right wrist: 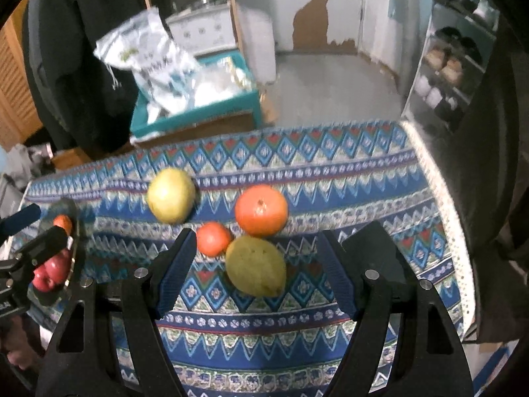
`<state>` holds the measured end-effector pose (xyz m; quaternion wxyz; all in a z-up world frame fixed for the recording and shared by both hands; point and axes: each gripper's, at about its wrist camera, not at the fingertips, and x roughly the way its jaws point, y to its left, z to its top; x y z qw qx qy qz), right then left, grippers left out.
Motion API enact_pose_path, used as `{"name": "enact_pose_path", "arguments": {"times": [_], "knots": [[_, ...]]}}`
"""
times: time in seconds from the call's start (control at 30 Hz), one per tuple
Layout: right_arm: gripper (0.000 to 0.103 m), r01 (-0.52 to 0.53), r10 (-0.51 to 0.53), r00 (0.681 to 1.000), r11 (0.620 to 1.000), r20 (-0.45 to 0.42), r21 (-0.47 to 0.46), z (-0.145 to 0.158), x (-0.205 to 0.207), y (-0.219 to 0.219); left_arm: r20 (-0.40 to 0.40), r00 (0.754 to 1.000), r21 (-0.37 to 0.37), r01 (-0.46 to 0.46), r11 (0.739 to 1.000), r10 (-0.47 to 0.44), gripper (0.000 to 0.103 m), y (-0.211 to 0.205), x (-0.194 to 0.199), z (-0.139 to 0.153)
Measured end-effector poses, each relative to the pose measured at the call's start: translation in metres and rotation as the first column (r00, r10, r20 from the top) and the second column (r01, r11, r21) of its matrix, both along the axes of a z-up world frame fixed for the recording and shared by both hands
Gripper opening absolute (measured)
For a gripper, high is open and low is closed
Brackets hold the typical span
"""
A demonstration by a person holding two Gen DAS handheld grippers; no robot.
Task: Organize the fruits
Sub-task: 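Lower the right tool around the large mango while the left tool approaches an orange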
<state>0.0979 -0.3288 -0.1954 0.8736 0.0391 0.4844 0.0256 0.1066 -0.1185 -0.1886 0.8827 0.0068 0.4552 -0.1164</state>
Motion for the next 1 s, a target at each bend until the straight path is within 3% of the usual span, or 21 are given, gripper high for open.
{"name": "enact_pose_path", "arguments": {"times": [0.43, 0.9, 1.0], "knots": [[0.076, -0.094, 0.084, 0.982, 0.994, -0.167, -0.052, -0.077, 0.025, 0.012, -0.104, 0.994, 0.014, -0.038, 0.999, 0.039, 0.089, 0.005, 0.020, -0.058], [0.076, -0.145, 0.130, 0.963, 0.988, -0.235, -0.047, -0.113, 0.032, 0.020, -0.155, 0.988, 0.014, -0.013, 1.000, 0.015, 0.089, -0.010, 0.032, -0.086], [0.071, -0.145, 0.134, 0.961, 0.989, -0.240, -0.029, -0.118, 0.034, 0.022, -0.155, 0.988, 0.000, -0.004, 1.000, 0.004, 0.089, -0.015, 0.035, -0.087]]}}
